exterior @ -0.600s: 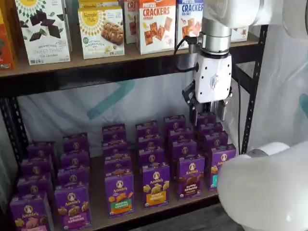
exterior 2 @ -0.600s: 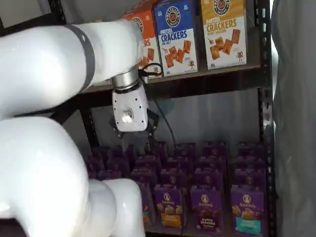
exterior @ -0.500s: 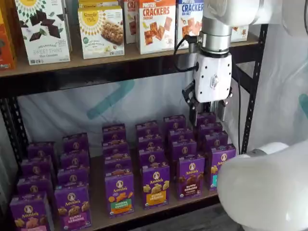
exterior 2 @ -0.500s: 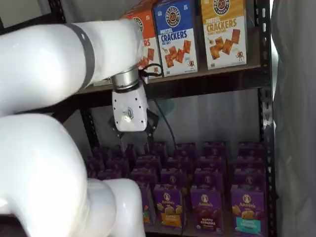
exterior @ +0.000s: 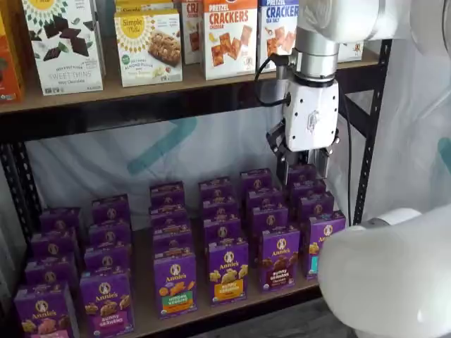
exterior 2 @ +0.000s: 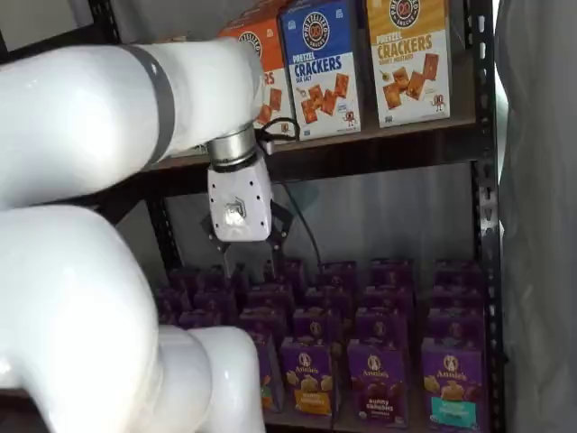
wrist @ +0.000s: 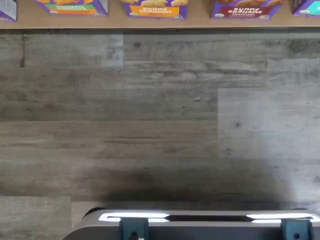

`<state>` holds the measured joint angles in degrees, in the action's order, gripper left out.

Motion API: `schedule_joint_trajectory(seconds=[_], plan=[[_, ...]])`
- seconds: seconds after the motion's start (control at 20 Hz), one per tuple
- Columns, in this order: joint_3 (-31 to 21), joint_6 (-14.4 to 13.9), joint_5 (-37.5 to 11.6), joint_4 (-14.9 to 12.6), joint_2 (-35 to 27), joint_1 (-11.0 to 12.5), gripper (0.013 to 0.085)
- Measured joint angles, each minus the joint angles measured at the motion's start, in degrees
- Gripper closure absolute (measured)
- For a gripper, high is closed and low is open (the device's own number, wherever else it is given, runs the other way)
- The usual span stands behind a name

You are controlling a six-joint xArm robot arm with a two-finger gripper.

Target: Pick up the purple box with a brown patch in the center, on the bottom shelf, the fifth box from the left

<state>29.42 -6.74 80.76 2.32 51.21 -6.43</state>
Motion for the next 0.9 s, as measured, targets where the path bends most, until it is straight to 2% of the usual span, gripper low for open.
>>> schedule_joint_trajectory(seconds=[0.6, 0.9], plan=[[-4.5, 2.8, -9.5, 1.8, -3.7, 2.0, 0.013], [-6.2, 2.7, -14.5, 0.8, -7.8, 1.9, 0.013]])
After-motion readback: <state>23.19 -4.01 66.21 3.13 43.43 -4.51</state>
